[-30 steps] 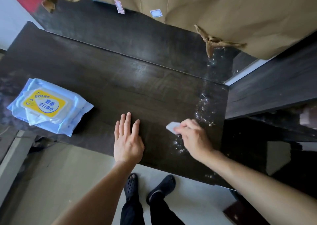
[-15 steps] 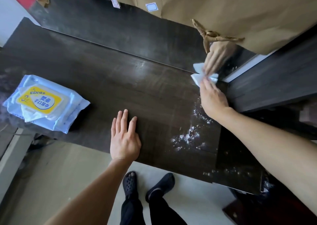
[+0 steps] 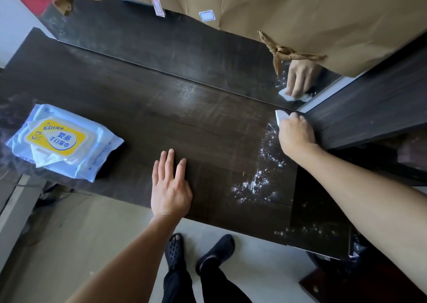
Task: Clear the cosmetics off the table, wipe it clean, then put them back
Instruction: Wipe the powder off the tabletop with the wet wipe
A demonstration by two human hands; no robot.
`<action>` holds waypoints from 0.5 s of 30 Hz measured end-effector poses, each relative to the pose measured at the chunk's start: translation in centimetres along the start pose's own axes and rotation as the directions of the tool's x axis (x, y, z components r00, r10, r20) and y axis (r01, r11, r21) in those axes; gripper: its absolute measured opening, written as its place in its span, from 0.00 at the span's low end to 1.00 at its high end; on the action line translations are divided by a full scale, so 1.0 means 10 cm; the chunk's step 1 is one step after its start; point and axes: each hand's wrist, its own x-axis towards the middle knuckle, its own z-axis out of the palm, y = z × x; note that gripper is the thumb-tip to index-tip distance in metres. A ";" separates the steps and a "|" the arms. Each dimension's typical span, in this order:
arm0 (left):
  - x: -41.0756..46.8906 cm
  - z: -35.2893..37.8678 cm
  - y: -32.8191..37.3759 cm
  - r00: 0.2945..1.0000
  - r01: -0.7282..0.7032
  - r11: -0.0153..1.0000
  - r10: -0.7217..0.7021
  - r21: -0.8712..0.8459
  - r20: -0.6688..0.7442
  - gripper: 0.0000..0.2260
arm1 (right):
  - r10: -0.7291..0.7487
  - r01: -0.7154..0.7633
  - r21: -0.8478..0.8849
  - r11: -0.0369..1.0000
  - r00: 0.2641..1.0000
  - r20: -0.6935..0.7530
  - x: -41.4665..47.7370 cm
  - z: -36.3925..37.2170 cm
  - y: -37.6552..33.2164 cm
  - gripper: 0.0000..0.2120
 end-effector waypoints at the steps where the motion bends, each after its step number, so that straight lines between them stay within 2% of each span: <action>1: 0.00 0.00 0.00 1.000 -0.003 1.000 0.003 -0.001 0.003 0.22 | -0.006 0.007 -0.034 0.999 0.999 0.043 -0.12 -0.02 0.01 0.13; 3: -0.01 0.00 -0.01 1.000 -0.003 1.000 0.003 -0.003 0.010 0.22 | -0.127 0.139 -0.091 0.986 0.983 0.130 -0.41 -0.07 -0.06 0.12; 5: -0.01 0.00 -0.01 1.000 -0.002 1.000 0.002 -0.003 0.017 0.22 | -0.234 0.249 -0.072 0.966 0.957 0.170 -0.55 -0.13 -0.08 0.12; 6: -0.01 0.00 -0.02 1.000 -0.002 1.000 0.002 -0.003 0.015 0.22 | -0.235 0.245 -0.048 0.968 0.960 0.152 -0.49 -0.18 -0.06 0.14; 8: -0.01 0.01 -0.02 1.000 -0.008 1.000 0.008 -0.002 0.003 0.22 | -0.155 0.155 -0.040 0.987 0.988 0.019 -0.15 -0.20 0.06 0.15; 10: -0.01 0.02 -0.02 1.000 -0.012 1.000 0.012 -0.002 -0.008 0.22 | -0.086 0.081 -0.104 0.991 0.995 -0.045 0.18 -0.19 0.21 0.14; 13: -0.01 0.02 -0.02 1.000 -0.015 1.000 0.015 0.000 -0.021 0.22 | -0.069 0.076 -0.186 0.980 0.997 0.046 0.25 -0.03 0.19 0.14; 15: -0.01 0.03 -0.02 1.000 -0.011 1.000 0.011 0.010 -0.019 0.23 | -0.060 0.080 -0.153 0.985 0.989 0.135 0.06 0.07 0.07 0.14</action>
